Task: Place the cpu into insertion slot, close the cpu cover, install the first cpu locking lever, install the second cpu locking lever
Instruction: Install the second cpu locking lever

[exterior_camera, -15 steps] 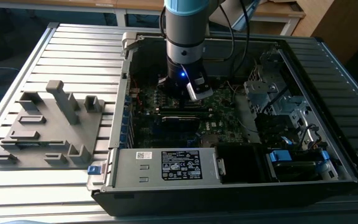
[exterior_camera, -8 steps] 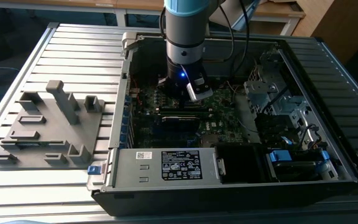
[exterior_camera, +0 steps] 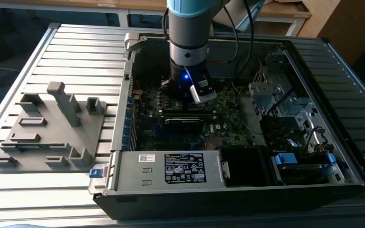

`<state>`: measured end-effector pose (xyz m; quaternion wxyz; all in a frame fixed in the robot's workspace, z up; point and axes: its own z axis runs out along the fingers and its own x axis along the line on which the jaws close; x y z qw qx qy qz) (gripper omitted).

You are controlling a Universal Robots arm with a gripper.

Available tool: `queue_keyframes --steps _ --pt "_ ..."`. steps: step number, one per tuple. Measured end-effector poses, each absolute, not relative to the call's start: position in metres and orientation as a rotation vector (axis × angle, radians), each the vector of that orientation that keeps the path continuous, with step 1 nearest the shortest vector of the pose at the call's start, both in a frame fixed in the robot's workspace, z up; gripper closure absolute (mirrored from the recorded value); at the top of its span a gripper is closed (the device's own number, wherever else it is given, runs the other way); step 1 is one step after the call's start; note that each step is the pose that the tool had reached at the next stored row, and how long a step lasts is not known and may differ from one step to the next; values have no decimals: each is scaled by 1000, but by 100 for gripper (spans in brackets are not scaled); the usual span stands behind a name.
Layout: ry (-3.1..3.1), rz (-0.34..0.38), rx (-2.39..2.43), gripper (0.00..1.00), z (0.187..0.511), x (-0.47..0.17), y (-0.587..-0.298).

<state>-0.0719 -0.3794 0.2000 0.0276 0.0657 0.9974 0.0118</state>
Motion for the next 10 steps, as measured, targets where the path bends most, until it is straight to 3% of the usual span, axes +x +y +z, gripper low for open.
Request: queue_keyframes --steps 10 --pt "3079 37 203 90 198 -72 -379"
